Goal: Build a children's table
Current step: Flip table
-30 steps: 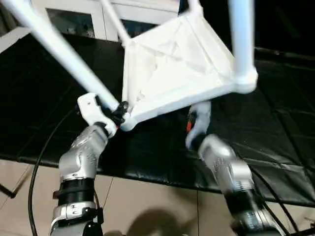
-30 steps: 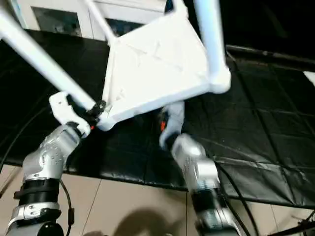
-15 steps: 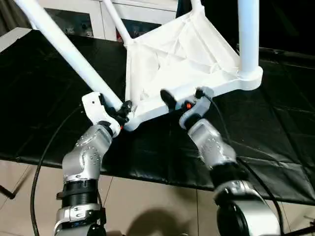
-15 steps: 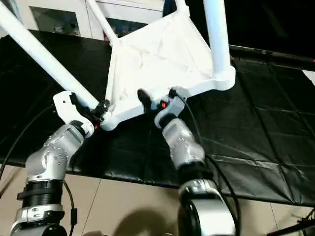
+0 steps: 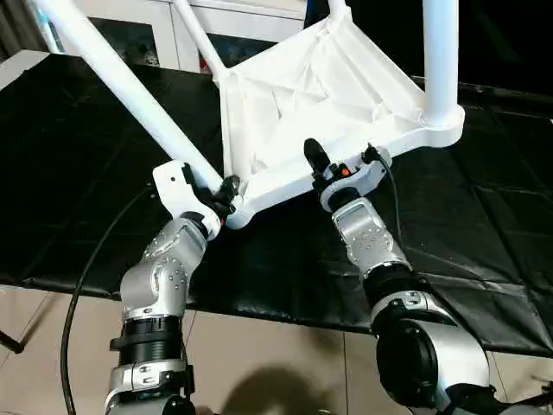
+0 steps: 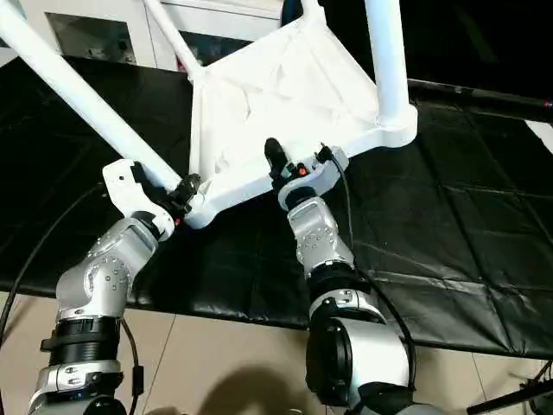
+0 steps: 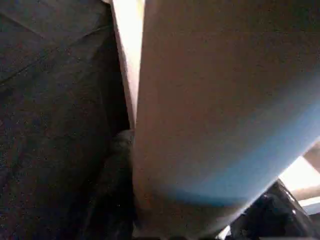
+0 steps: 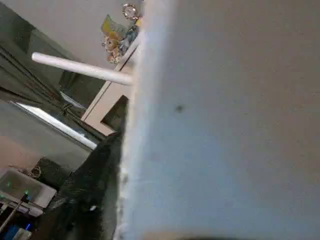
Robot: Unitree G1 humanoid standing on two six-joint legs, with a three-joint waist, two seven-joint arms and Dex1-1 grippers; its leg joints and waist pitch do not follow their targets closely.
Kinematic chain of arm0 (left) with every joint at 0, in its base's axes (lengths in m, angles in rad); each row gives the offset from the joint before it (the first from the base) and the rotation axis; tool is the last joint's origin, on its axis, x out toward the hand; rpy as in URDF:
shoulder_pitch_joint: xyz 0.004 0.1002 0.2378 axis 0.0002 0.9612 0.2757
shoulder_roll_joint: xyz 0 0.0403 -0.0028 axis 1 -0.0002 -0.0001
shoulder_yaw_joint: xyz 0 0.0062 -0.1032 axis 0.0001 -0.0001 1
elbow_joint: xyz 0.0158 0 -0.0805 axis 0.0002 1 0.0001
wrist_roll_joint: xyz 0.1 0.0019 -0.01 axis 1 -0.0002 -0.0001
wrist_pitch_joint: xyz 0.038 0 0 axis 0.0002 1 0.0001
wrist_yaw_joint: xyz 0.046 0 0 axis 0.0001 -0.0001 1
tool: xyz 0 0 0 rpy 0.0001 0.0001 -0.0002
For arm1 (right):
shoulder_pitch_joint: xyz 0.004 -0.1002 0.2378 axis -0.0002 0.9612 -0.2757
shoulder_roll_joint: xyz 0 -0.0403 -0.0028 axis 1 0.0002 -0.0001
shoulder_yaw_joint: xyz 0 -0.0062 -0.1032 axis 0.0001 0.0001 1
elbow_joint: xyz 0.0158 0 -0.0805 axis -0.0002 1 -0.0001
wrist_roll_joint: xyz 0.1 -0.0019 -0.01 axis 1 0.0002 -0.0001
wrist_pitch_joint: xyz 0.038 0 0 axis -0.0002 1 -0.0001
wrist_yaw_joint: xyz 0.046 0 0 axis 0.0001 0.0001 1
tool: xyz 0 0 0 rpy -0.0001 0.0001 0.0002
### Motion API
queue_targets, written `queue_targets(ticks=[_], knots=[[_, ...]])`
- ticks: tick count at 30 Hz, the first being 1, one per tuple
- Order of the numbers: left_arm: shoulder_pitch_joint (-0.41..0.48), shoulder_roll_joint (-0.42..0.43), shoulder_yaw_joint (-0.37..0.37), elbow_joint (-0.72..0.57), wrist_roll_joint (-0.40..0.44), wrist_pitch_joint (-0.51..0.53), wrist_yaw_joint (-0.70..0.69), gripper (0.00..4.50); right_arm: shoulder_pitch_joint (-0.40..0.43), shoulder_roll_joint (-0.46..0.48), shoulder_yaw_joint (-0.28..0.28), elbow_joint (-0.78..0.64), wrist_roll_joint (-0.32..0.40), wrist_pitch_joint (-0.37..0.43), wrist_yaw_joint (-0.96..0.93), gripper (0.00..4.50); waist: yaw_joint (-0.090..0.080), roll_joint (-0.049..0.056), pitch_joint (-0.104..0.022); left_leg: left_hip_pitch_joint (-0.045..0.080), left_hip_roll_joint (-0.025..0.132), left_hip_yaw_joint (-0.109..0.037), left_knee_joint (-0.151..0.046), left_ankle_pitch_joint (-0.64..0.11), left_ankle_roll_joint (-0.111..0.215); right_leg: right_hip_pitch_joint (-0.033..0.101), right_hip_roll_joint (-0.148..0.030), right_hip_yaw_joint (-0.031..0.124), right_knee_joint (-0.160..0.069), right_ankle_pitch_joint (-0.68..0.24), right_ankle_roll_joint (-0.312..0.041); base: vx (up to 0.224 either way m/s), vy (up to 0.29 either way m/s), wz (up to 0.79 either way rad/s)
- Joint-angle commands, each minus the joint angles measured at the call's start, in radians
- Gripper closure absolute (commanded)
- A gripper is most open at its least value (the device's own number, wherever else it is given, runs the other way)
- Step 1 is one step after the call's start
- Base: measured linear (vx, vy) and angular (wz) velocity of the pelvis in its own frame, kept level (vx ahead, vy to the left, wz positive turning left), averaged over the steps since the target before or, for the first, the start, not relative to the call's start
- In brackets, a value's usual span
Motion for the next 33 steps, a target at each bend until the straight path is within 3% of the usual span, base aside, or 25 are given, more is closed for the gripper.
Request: queue_targets(ticks=[1,6,13,14,17,19,20,21,25,26,27,33], knots=[[-0.004,-0.041,-0.035,-0.013,-0.056,0.025,-0.024,2.36,-0.036,0.002,-0.005,0.019,0.014,-0.002,-0.001,1.72,0.002,0.002,-0.078,0.0,0.059,-0.018,-0.061,0.086,0.124,0.069,-0.123,0.066,-0.056,0.073,-0.222,0.0,0.0,0.0],[-0.002,-0.039,-0.044,-0.011,-0.046,0.023,-0.02,2.36,-0.047,-0.001,-0.019,0.042,0.005,-0.015,0.003,2.23,0.001,0.002,-0.079,-0.001,0.06,-0.018,-0.06,0.093,0.128,0.067,-0.121,0.066,-0.055,0.078,-0.224,0.0,0.0,0.0],[0.008,-0.012,-0.055,-0.02,-0.02,0.038,-0.029,2.36,-0.058,-0.007,-0.031,0.059,0.004,-0.034,0.012,2.47,0.002,0.002,-0.08,-0.001,0.059,-0.018,-0.059,0.092,0.134,0.066,-0.121,0.065,-0.053,0.074,-0.224,0.0,0.0,0.0],[0.019,0.01,-0.063,-0.04,-0.019,0.045,-0.055,2.36,-0.057,-0.009,-0.032,0.054,0.004,-0.036,0.012,2.47,0.002,0.006,-0.08,-0.001,0.059,-0.019,-0.058,0.099,0.134,0.066,-0.121,0.065,-0.051,0.082,-0.226,0.0,0.0,0.0],[0.066,0.089,-0.078,-0.122,-0.046,0.087,-0.156,1.66,-0.051,-0.021,-0.035,0.038,-0.002,-0.047,0.011,2.48,-0.001,0.004,-0.083,-0.003,0.058,-0.019,-0.056,0.125,0.143,0.066,-0.122,0.064,-0.045,0.108,-0.233,0.0,0.0,0.0],[0.086,0.117,-0.078,-0.159,-0.067,0.108,-0.19,1.66,-0.049,-0.027,-0.037,0.033,-0.01,-0.054,0.01,2.48,-0.001,0.007,-0.089,-0.003,0.056,-0.017,-0.05,0.164,0.152,0.063,-0.116,0.064,-0.034,0.172,-0.246,0.0,0.0,0.0],[0.092,0.126,-0.077,-0.171,-0.074,0.116,-0.199,1.45,-0.048,-0.029,-0.037,0.03,-0.012,-0.056,0.008,2.48,-0.001,0.007,-0.091,-0.004,0.055,-0.015,-0.046,0.194,0.167,0.059,-0.112,0.064,-0.03,0.223,-0.258,0.0,0.0,0.0],[0.132,0.193,-0.095,-0.241,-0.086,0.156,-0.256,1.45,-0.04,-0.041,-0.036,0.011,-0.017,-0.068,0.007,2.48,0.003,0.006,-0.092,-0.003,0.053,-0.014,-0.043,0.201,0.18,0.057,-0.111,0.063,-0.028,0.242,-0.261,0.0,0.0,0.0],[0.18,0.278,-0.147,-0.305,-0.066,0.182,-0.317,1.17,-0.027,-0.052,-0.028,-0.017,-0.028,-0.081,-0.007,2.48,0.003,0.004,-0.091,-0.01,0.052,-0.013,-0.042,0.211,0.195,0.055,-0.107,0.061,-0.024,0.242,-0.255,0.0,0.0,0.0],[0.227,0.354,-0.187,-0.353,-0.055,0.191,-0.375,0.97,-0.01,-0.067,-0.017,-0.054,-0.043,-0.092,-0.017,2.48,0.009,0.008,-0.085,-0.007,0.057,-0.013,-0.045,0.183,0.186,0.048,-0.108,0.062,-0.029,0.197,-0.252,0.0,0.0,0.0],[0.242,0.377,-0.2,-0.372,-0.055,0.196,-0.393,0.88,-0.003,-0.072,-0.012,-0.068,-0.049,-0.094,-0.02,2.48,0.01,0.009,-0.085,-0.009,0.058,-0.013,-0.046,0.175,0.18,0.049,-0.108,0.062,-0.029,0.177,-0.247,0.0,0.0,0.0],[0.26,0.445,-0.21,-0.478,-0.087,0.213,-0.458,0.82,0.044,-0.097,0.0,-0.189,-0.081,-0.087,-0.06,2.48,0.019,0.008,-0.077,-0.004,0.056,-0.007,-0.055,0.088,0.098,0.048,-0.104,0.067,-0.041,0.08,-0.209,0.0,0.0,0.0]])
